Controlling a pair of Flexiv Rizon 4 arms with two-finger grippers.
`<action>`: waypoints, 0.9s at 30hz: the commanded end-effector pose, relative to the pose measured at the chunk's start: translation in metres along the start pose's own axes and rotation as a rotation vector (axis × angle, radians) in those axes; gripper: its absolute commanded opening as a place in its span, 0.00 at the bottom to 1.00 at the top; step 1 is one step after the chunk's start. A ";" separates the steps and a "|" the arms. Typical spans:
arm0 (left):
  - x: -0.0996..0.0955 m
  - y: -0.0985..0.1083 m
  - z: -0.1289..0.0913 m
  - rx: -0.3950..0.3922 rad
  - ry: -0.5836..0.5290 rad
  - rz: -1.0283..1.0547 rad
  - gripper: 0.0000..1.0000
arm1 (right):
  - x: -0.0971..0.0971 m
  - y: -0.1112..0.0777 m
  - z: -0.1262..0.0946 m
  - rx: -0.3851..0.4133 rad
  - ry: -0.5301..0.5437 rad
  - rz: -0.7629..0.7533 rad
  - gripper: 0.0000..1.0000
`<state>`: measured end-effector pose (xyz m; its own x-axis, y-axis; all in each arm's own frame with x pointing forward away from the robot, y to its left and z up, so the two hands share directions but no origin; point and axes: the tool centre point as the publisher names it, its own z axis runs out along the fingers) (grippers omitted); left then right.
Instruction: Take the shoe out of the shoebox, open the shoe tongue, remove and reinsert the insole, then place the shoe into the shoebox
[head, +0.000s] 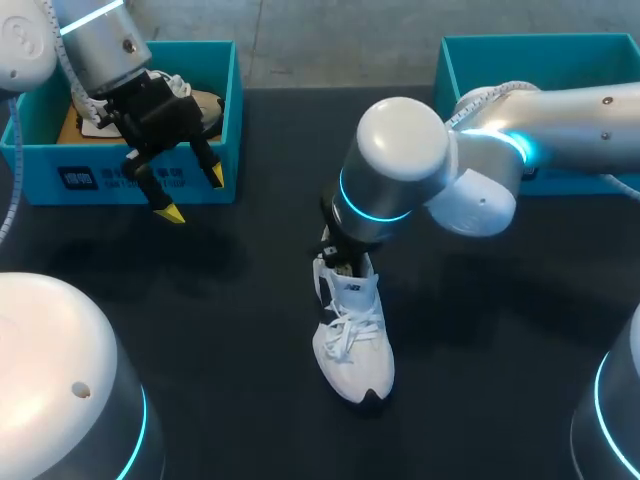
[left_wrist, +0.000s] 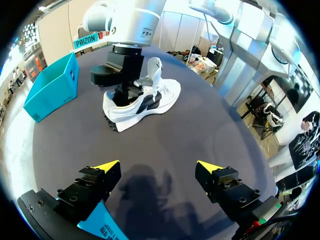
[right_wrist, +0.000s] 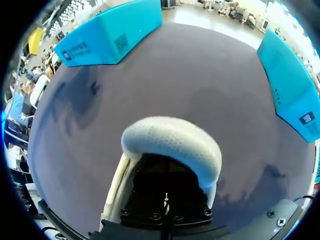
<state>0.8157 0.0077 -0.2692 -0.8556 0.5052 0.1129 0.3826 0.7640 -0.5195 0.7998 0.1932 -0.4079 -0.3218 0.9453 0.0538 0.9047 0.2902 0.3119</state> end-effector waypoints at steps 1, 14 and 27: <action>0.000 0.000 0.000 -0.002 0.000 0.001 1.00 | 0.006 -0.023 -0.010 -0.017 -0.037 0.003 0.00; 0.000 0.000 0.000 -0.002 0.000 0.001 1.00 | 0.009 -0.012 -0.061 -0.144 -0.101 -0.022 0.00; 0.000 0.000 0.000 -0.002 0.000 0.001 1.00 | 0.009 -0.004 -0.076 -0.135 -0.149 -0.038 0.00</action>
<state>0.8157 0.0077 -0.2691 -0.8555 0.5053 0.1130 0.3826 0.7640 -0.5195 0.7736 0.1865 -0.3377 -0.2997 0.9495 -0.0932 0.8412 0.3091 0.4436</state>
